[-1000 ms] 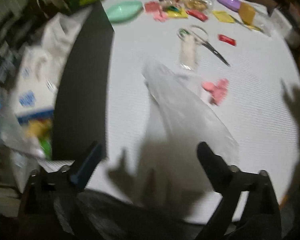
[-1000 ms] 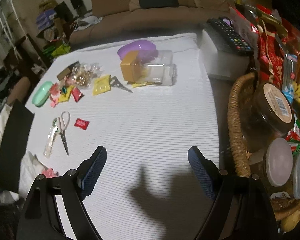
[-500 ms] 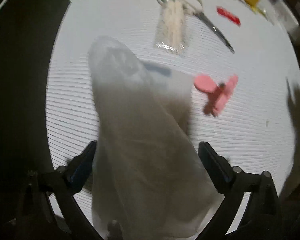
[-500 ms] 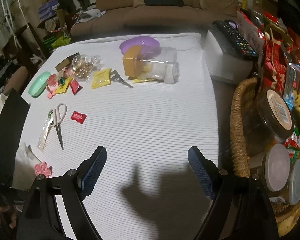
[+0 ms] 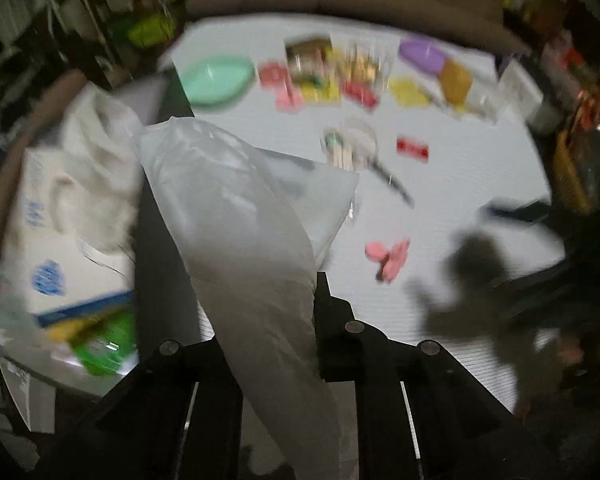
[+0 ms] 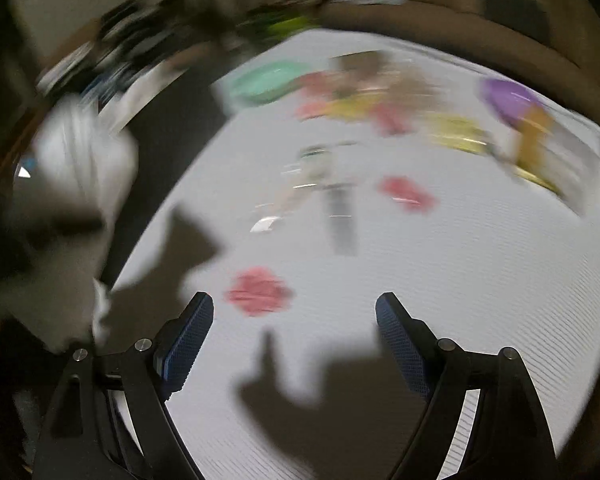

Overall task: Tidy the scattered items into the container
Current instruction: 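Hold the bag in the left tool while the right tool grasps the pink flower clip, then carry the bag with the left tool while the right tool carries the clip to the box, then open the left tool over the box while the right tool releases the clip into it, then grasp the bagged wooden sticks with the left tool while the right tool grasps the red candy packet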

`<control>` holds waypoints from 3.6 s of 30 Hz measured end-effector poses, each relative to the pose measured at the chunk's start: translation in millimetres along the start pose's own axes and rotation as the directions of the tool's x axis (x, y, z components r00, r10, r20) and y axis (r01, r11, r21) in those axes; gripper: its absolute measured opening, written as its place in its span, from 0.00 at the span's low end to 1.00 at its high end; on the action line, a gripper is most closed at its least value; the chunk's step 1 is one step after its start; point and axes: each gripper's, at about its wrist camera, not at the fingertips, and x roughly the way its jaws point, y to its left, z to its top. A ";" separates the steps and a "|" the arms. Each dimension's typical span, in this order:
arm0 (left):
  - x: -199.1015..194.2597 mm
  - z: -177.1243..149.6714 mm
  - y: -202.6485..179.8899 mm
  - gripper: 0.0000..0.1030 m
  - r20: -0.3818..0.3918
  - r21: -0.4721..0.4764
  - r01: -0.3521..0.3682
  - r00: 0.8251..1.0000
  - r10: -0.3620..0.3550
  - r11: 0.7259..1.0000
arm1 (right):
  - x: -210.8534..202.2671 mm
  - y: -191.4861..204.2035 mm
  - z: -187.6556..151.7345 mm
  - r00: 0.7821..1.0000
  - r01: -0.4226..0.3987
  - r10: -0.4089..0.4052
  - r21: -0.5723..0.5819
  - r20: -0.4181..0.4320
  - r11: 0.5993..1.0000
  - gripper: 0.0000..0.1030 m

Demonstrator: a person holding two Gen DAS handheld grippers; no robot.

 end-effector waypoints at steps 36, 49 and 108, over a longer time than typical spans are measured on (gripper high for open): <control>31.8 79.2 -120.4 0.13 0.120 0.120 0.159 0.978 -0.173 0.980 | -136.6 -115.6 -35.8 0.910 0.175 -0.301 0.395 0.285 0.902 0.42; 25.9 137.5 -122.0 0.13 0.360 0.117 0.084 0.925 -0.121 0.990 | -164.9 -139.5 -33.4 0.852 0.226 -0.404 0.463 0.333 0.857 0.42; 33.4 139.8 11.7 1.00 0.215 0.042 0.039 0.976 -0.047 0.998 | -90.9 -132.1 -0.3 0.958 0.165 -0.243 0.405 0.149 0.899 0.91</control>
